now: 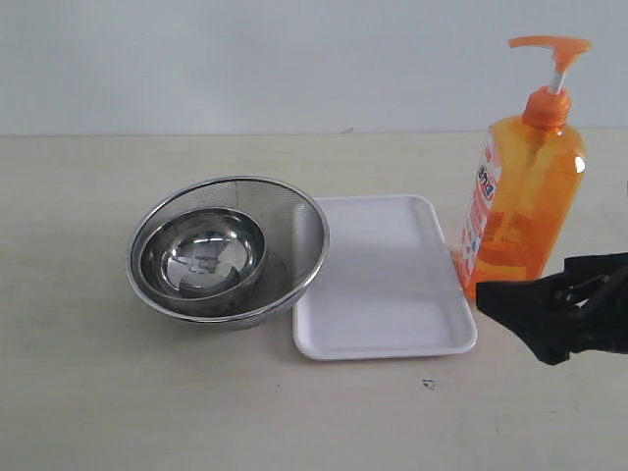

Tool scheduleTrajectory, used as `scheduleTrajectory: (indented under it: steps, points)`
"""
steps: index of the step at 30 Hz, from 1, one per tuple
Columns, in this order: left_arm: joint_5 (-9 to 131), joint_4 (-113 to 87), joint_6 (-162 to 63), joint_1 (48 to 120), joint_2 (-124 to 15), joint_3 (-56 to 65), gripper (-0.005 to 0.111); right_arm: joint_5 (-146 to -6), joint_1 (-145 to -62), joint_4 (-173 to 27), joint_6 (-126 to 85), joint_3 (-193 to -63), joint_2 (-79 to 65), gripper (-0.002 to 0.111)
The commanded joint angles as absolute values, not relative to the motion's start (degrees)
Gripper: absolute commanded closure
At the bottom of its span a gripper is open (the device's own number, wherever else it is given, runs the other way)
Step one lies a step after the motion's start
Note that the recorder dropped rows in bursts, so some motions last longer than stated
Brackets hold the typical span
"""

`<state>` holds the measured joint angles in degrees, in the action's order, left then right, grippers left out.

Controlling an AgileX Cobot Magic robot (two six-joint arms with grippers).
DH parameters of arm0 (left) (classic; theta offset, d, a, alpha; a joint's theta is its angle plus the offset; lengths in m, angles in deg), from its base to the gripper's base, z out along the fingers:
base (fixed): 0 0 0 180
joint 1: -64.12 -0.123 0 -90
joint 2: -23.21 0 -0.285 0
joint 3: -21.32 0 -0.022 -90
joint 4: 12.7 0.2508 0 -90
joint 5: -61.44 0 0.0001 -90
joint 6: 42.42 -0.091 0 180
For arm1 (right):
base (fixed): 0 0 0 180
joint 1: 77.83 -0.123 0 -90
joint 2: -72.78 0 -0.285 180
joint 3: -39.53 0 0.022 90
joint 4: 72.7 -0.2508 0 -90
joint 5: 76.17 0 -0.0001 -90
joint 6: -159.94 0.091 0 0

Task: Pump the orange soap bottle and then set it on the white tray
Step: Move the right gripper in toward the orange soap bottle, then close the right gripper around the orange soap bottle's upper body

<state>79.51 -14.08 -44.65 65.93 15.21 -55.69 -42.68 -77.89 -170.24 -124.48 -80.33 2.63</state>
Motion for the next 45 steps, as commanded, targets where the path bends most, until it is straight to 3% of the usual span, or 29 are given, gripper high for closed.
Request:
scheduleTrajectory:
  steps: [1,9,22,33,45]
  points:
    - [79.0,-14.1,-45.0,66.0,15.4,-55.9,0.102,-43.3,-77.8,-172.6,-131.1,-81.5,-2.9,0.003]
    - [79.0,-14.1,-45.0,66.0,15.4,-55.9,0.102,-48.8,-77.8,-172.6,-132.1,-85.8,-4.3,0.003]
    - [79.0,-14.1,-45.0,66.0,15.4,-55.9,0.102,-38.5,-77.8,-172.6,-132.6,-86.0,-4.3,0.003]
    - [79.0,-14.1,-45.0,66.0,15.4,-55.9,0.102,-51.8,-77.8,-172.6,-128.0,-86.7,-4.3,0.003]
    - [79.0,-14.1,-45.0,66.0,15.4,-55.9,0.102,-51.4,-77.8,-172.6,-128.5,-93.3,-6.5,0.003]
